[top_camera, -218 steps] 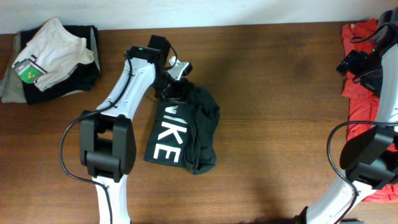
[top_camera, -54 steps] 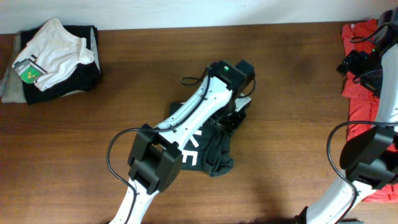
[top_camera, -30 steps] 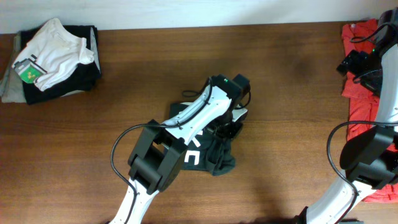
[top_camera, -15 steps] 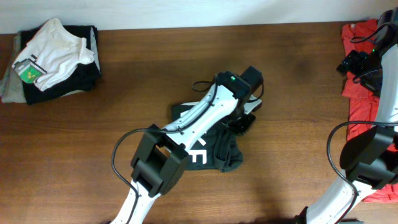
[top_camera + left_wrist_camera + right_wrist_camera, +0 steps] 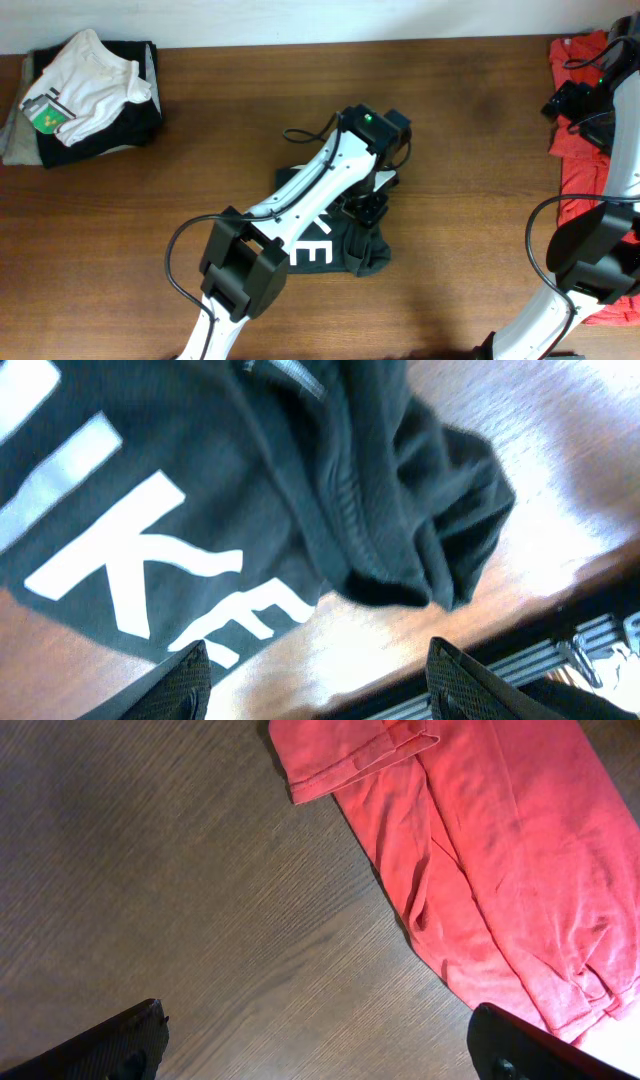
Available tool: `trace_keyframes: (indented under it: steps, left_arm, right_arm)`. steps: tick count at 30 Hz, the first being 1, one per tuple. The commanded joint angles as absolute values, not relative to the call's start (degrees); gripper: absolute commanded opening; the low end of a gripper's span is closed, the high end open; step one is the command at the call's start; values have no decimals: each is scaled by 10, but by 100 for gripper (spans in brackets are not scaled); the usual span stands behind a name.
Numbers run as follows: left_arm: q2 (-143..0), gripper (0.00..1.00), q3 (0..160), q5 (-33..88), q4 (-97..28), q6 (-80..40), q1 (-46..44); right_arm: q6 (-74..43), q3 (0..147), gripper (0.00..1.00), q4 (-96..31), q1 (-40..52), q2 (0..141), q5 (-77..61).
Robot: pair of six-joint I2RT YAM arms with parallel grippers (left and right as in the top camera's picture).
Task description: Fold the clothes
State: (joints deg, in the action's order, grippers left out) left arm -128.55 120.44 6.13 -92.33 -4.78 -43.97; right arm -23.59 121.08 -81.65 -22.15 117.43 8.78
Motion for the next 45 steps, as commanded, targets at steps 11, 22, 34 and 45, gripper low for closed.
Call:
trace_keyframes:
  steps: [11,22,34,45]
  left_arm:
    - [-1272,80,1067,168,-846,-66,-441]
    - [-1273,51,1024,174,-792,-83,-442]
    - [-1260,10,1096,172,-817,-65,-442]
    - [-1260,0,1115,168,-831,-42,-442]
  right_arm:
    - [-239,1217,99,-816,-222,1167,97]
    - [-239,1217,99,-816,-222,1167,97]
    - [-239,1217,99,-816,-222,1167,97]
    - [-239,1217,99,-816,-222,1167,97]
